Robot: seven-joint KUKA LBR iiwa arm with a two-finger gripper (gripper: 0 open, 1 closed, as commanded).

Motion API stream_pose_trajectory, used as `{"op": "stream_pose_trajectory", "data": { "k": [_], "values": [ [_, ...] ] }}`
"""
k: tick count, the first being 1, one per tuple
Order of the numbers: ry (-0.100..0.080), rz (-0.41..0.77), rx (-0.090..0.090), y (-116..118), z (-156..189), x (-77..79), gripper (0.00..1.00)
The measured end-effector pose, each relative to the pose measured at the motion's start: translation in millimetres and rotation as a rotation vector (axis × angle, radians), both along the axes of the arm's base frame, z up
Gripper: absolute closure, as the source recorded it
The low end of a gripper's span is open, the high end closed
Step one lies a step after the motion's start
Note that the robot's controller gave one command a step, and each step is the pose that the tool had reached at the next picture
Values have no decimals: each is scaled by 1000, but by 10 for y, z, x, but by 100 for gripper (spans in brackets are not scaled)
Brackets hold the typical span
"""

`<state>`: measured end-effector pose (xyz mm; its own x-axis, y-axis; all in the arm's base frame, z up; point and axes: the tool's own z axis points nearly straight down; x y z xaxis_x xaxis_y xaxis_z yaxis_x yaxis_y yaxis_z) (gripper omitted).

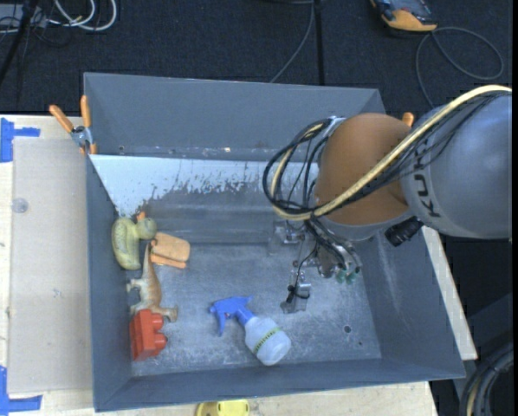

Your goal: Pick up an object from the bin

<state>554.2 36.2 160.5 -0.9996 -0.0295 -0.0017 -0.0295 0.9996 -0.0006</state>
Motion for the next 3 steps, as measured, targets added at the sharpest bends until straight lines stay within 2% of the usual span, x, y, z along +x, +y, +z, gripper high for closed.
{"op": "stream_pose_trajectory", "data": {
  "k": [1, 2, 3],
  "values": [
    [7, -50, 2, 120, -392, -38, 0],
    [-1, 58, 1, 261, -611, -237, 0],
    [-5, 307, 1, 565, -750, -401, 0]
  ]
}}
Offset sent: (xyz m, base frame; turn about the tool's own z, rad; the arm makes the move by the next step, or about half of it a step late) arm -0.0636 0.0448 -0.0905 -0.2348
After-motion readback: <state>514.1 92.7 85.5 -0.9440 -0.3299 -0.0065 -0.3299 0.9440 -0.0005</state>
